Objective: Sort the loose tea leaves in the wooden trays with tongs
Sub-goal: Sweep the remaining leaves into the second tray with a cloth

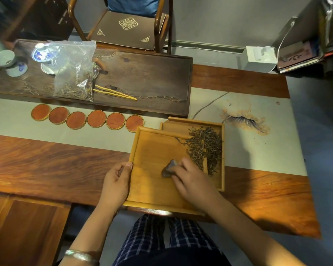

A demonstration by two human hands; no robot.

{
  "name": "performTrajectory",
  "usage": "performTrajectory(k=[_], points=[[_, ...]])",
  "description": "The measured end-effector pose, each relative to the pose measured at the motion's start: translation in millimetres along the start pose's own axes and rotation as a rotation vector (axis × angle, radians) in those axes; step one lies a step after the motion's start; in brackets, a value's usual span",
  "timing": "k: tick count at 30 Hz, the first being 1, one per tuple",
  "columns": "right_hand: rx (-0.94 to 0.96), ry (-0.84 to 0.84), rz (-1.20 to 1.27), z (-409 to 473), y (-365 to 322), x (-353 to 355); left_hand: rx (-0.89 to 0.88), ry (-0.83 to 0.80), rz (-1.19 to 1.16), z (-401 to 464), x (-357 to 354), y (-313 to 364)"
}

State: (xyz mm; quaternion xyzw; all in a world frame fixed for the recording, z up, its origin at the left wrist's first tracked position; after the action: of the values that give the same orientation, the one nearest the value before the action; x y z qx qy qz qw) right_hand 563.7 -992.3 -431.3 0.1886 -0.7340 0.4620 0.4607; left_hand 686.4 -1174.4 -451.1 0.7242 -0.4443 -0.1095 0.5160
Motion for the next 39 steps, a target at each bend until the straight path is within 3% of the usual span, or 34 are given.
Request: performTrajectory(k=[5, 9, 12, 15, 23, 29, 35, 39], points=[[-0.235, 0.114, -0.056, 22, 30, 8, 0.036, -0.01, 0.001, -4, -2, -2], [-0.156, 0.192, 0.008, 31, 8, 14, 0.037, -0.007, -0.001, -3, -3, -2], [-0.074, 0.163, 0.018, 39, -18, 6, 0.03, -0.012, -0.027, -4, -5, -1], [-0.149, 0.151, -0.03, 51, -20, -2, 0.017, -0.027, -0.054, -7, -9, 1], [-0.299, 0.18, 0.007, 58, 22, 7, 0.033, -0.033, -0.085, -12, -9, -5], [-0.371, 0.088, -0.026, 52, 53, 14, 0.049, 0.006, -0.041, -8, -4, -7], [-0.192, 0.138, 0.232, 27, 64, 49, 0.061, 0.025, 0.015, -6, 1, -4], [-0.051, 0.011, 0.271, -11, 66, 58, 0.047, 0.019, 0.029, -2, 2, 0]])
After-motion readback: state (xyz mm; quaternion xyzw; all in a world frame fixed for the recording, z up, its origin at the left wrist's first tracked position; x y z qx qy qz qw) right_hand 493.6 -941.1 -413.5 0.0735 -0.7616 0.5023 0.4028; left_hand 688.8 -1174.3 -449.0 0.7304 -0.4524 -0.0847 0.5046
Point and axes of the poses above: each hand's wrist, its own z-axis towards the middle knuckle, its own x-axis out of the back of the hand, y = z × x, the point moved 2 cm from there along z, towards the middle knuckle, and after that the axes turned 3 degrees about -y, right-handed, at the moved point
